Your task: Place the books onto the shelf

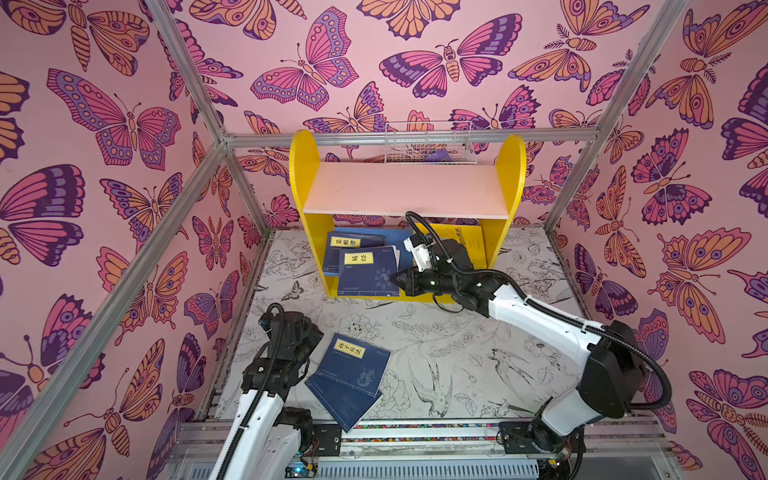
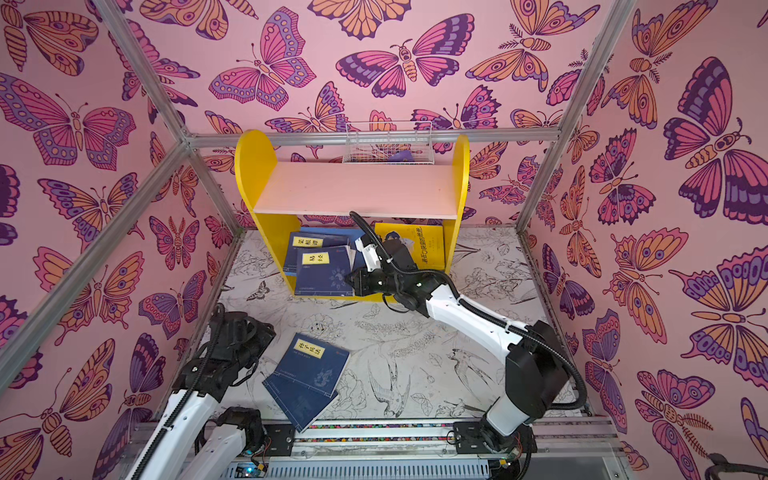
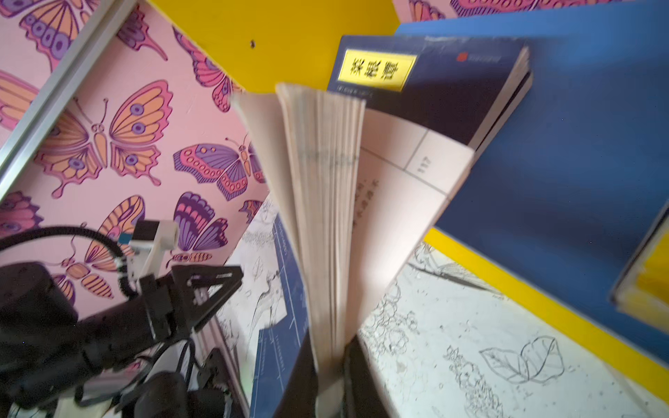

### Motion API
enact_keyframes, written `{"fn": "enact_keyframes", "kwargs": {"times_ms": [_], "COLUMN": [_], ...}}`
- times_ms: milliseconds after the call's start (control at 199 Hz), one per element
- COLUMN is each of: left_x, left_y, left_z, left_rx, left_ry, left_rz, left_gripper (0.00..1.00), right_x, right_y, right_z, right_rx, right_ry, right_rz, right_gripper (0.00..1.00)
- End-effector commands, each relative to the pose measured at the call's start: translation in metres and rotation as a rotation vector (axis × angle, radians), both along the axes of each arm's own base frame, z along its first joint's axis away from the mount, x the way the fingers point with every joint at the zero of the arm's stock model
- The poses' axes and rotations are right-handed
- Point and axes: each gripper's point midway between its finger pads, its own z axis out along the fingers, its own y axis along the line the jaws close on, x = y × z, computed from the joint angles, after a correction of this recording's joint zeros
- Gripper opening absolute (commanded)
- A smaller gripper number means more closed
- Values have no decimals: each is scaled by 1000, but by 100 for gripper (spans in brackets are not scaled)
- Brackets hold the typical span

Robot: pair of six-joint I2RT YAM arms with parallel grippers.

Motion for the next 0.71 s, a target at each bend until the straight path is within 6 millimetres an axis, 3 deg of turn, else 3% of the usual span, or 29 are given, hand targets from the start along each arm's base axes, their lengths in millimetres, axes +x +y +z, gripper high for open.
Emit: {"fn": "enact_keyframes", "kwargs": {"times_ms": [0, 146, 332, 650, 700], "left_x": [-11, -14, -16, -18, -18], "left_y": [1, -1, -3, -4, -5], "left_z": [-18, -21, -25, -31, -31], "left_rx": [-7, -13, -23, -32, -36], "left_ry": [61, 60, 68, 77, 79], "left_rz": [5, -8, -12, -15, -15], "left_gripper": [51, 52, 52, 52, 52], "right_x": [33, 56, 79, 94, 95], "right_y": [9, 20, 38, 50, 51], "right_z": [31, 33, 21, 7, 5], "right_rx": [61, 63, 79, 42, 32], "right_ry": [-101, -109, -66, -49, -44], "right_rz": [-65, -90, -96, -87, -84], "right_gripper": [0, 0, 0, 0, 8]}}
